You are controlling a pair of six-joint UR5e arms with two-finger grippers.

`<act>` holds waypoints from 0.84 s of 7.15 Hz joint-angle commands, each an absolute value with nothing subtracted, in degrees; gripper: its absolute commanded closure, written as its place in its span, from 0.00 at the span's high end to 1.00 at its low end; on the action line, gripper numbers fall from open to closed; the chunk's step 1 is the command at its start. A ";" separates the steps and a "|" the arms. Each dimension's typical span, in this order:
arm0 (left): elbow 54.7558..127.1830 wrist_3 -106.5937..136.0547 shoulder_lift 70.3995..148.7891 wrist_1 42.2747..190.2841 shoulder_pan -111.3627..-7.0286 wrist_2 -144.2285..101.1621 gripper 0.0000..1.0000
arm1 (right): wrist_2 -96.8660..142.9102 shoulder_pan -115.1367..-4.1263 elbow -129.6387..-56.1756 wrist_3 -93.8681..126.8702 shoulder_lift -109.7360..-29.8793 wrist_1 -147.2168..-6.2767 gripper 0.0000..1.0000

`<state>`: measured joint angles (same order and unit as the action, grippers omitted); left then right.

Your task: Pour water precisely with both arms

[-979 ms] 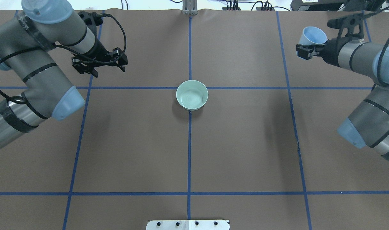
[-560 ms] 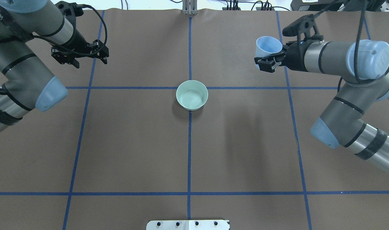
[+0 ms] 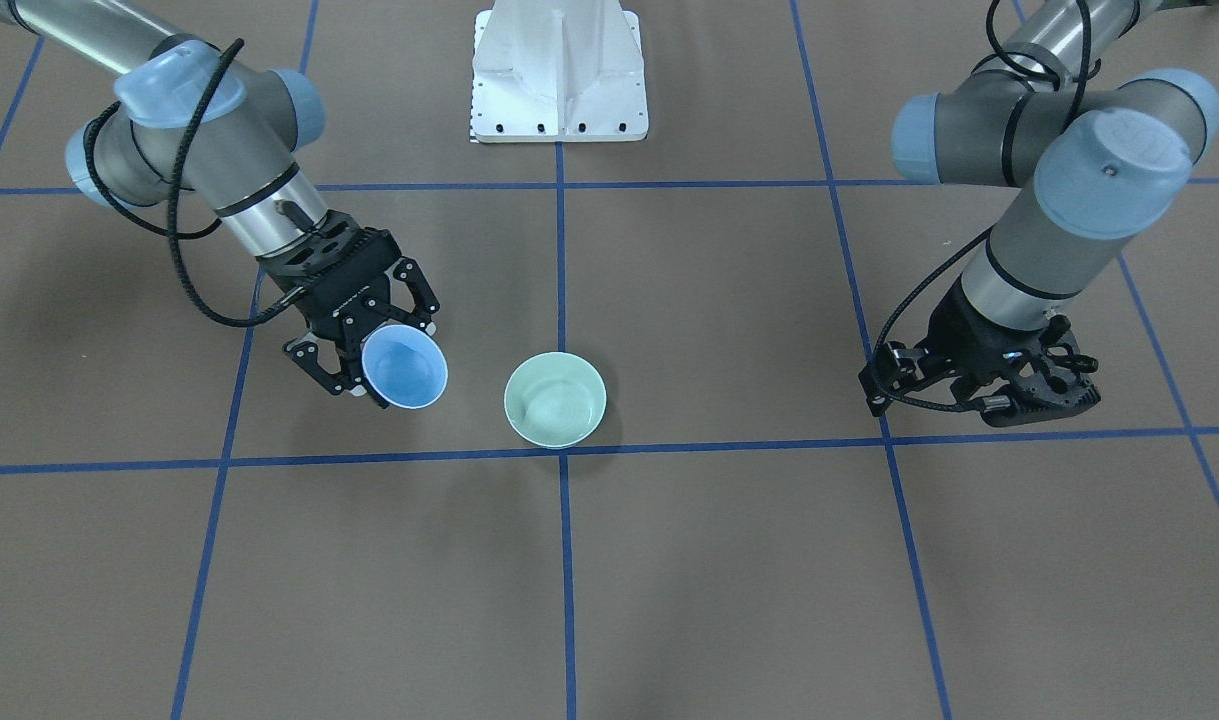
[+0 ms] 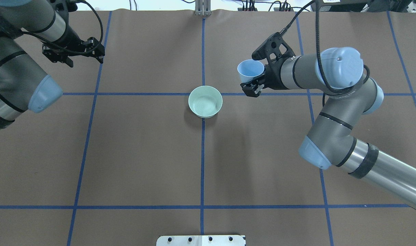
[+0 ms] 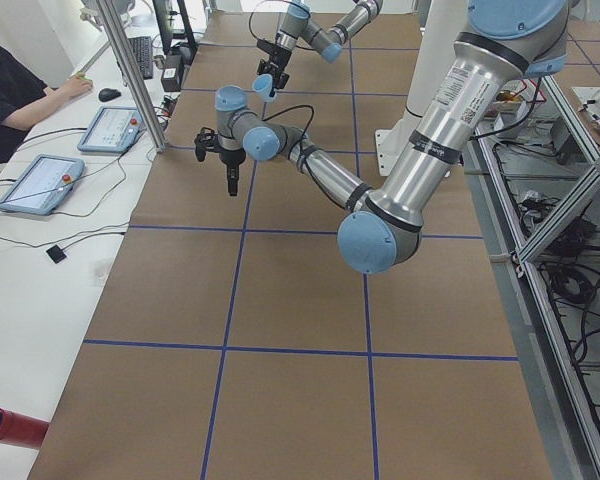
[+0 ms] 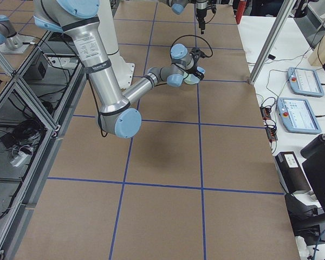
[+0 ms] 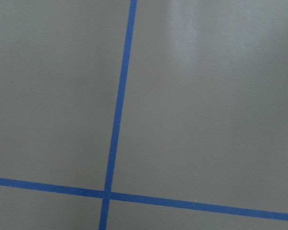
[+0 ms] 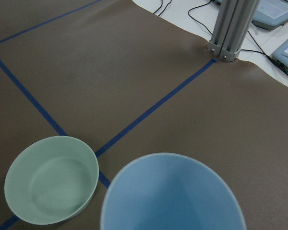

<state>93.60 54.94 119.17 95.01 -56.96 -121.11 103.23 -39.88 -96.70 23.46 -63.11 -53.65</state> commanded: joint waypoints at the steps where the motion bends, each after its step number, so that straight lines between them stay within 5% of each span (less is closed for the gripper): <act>1: 92.38 52.49 118.74 95.01 -58.61 -121.11 1.00 | 103.27 -36.66 -96.68 21.72 -58.91 -64.19 0.00; 6: 91.59 49.83 117.25 95.36 -59.85 -121.11 1.00 | 98.72 -31.82 -91.69 6.89 -45.81 -94.63 0.00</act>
<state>91.98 49.89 117.29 95.15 -59.81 -121.12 100.78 -32.87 -93.84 10.39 -48.53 -89.72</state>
